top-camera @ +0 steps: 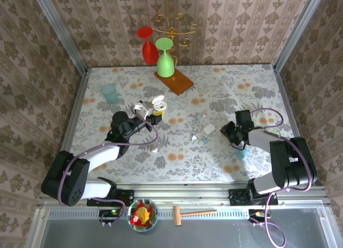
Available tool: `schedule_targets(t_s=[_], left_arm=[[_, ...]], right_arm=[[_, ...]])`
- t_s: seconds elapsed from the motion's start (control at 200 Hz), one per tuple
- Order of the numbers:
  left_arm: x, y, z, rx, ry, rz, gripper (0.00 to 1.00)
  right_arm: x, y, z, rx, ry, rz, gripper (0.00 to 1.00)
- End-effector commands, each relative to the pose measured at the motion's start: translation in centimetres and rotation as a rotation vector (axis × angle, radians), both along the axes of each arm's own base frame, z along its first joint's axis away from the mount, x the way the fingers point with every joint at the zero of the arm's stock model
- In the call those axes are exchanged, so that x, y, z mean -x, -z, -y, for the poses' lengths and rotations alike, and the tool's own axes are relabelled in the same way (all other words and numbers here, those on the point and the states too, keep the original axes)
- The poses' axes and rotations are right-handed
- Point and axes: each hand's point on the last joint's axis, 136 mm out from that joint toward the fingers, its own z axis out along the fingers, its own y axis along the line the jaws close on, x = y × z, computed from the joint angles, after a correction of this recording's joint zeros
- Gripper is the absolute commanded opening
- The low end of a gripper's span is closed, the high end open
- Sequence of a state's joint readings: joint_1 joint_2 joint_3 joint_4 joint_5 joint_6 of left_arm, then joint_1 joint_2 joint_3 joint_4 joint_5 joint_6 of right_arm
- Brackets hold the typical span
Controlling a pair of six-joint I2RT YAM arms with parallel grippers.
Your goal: Insert wireless bluetooth earbuds into charging case
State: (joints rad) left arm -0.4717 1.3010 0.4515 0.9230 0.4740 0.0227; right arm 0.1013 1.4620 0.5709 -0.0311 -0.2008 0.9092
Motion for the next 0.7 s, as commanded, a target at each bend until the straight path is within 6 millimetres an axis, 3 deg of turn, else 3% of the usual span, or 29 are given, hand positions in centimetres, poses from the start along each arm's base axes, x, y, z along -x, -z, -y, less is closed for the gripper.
schedule_targets(t_s=[0.0, 0.265, 0.695], left_arm=[[0.5, -0.4, 0.3, 0.012, 0.019, 0.012, 0.04], [0.3, -0.2, 0.3, 0.01, 0.019, 0.011, 0.04], [0.4, -0.1, 0.4, 0.011, 0.022, 0.01, 0.04]], right_arm=[[-2.8, -1.3, -0.8, -0.005, -0.048, 0.098, 0.27], [-3.7, -2.7, -1.1, -0.013, -0.067, 0.148, 0.29], [-4.3, -2.3, -1.7, -0.032, -0.093, 0.159, 0.34]])
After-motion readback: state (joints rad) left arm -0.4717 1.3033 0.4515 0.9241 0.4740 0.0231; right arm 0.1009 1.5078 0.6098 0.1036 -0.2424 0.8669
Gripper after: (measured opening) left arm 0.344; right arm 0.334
